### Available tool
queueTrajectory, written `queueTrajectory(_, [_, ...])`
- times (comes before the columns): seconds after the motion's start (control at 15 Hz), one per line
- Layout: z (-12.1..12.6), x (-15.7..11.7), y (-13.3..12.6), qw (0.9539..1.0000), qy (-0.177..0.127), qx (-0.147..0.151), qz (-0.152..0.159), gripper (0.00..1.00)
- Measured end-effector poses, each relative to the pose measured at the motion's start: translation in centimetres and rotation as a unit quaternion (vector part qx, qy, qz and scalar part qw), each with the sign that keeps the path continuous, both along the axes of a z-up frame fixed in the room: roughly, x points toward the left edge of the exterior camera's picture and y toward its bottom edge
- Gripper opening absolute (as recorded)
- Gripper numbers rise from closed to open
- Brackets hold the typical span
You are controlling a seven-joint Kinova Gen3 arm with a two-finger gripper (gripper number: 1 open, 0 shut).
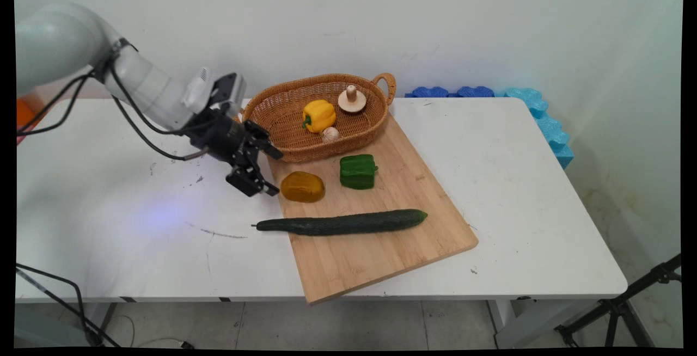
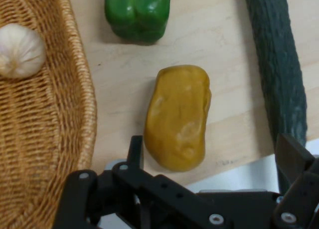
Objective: Pick up the potato from the cutting board
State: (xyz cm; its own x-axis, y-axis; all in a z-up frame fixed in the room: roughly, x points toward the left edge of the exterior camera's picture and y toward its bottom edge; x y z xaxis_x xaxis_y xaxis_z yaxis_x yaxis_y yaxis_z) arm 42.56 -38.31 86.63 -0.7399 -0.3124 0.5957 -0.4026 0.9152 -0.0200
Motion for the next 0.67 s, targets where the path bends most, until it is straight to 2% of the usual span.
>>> queueTrajectory(0.67, [-3.5, -2.6, -1.8, 0.9989, -0.011, -0.021, -0.040, 1.00])
